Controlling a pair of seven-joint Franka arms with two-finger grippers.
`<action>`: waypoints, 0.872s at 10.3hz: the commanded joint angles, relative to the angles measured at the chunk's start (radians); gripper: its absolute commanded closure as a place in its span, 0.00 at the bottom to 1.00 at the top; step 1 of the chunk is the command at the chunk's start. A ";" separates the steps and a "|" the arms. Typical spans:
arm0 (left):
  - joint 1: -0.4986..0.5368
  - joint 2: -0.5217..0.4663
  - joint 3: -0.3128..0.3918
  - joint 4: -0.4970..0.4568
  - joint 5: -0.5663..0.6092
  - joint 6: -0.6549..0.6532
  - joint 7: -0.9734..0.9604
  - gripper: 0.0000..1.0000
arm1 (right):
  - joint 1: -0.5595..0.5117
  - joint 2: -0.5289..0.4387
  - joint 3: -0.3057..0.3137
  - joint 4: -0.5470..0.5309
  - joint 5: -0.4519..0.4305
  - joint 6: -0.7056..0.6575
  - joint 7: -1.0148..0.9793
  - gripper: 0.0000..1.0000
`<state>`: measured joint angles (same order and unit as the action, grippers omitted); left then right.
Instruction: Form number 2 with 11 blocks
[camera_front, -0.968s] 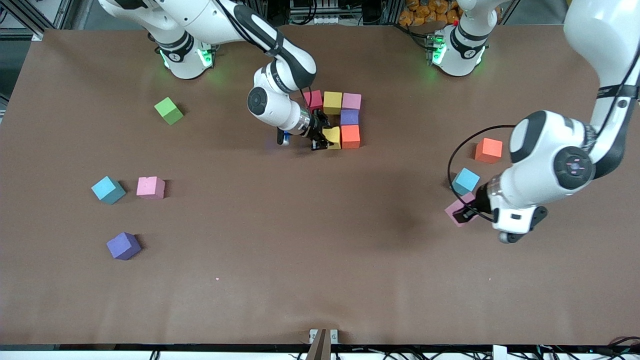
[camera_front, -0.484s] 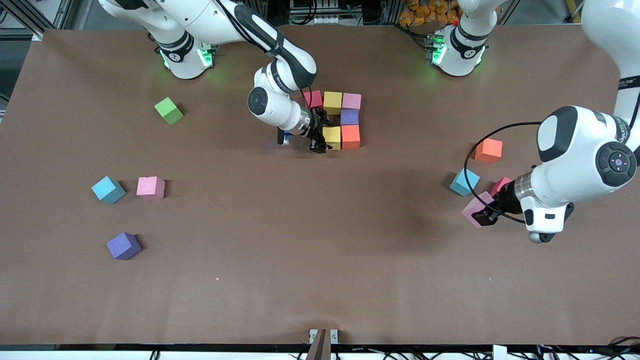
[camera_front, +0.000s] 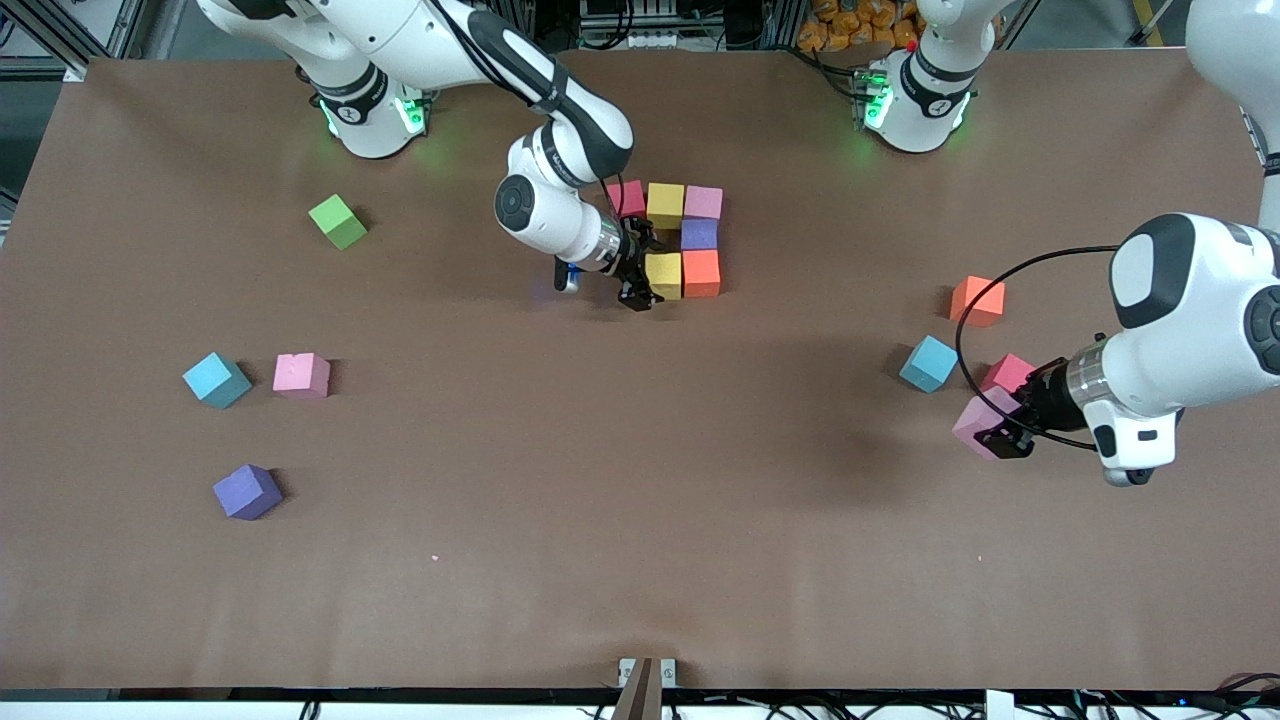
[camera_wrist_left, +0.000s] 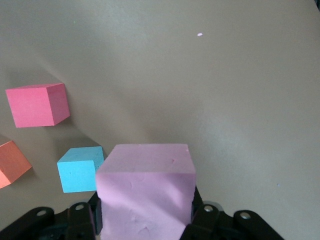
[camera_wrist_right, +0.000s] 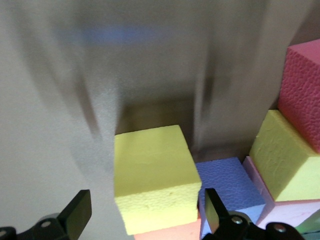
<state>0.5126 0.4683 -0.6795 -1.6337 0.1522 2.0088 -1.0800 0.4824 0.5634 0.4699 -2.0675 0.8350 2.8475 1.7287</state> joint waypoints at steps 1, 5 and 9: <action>0.021 -0.068 -0.008 -0.015 -0.031 -0.008 -0.060 1.00 | -0.027 -0.029 0.001 -0.005 -0.030 -0.045 0.042 0.00; 0.047 -0.073 -0.009 -0.014 -0.029 -0.016 -0.133 1.00 | -0.048 -0.059 0.001 -0.019 -0.034 -0.121 0.037 0.00; -0.067 -0.065 -0.022 -0.008 -0.025 -0.048 -0.277 1.00 | -0.082 -0.100 0.001 -0.025 -0.073 -0.216 0.032 0.00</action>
<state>0.5001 0.4153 -0.7026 -1.6392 0.1472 1.9722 -1.2929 0.4324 0.5182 0.4669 -2.0653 0.7842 2.6764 1.7382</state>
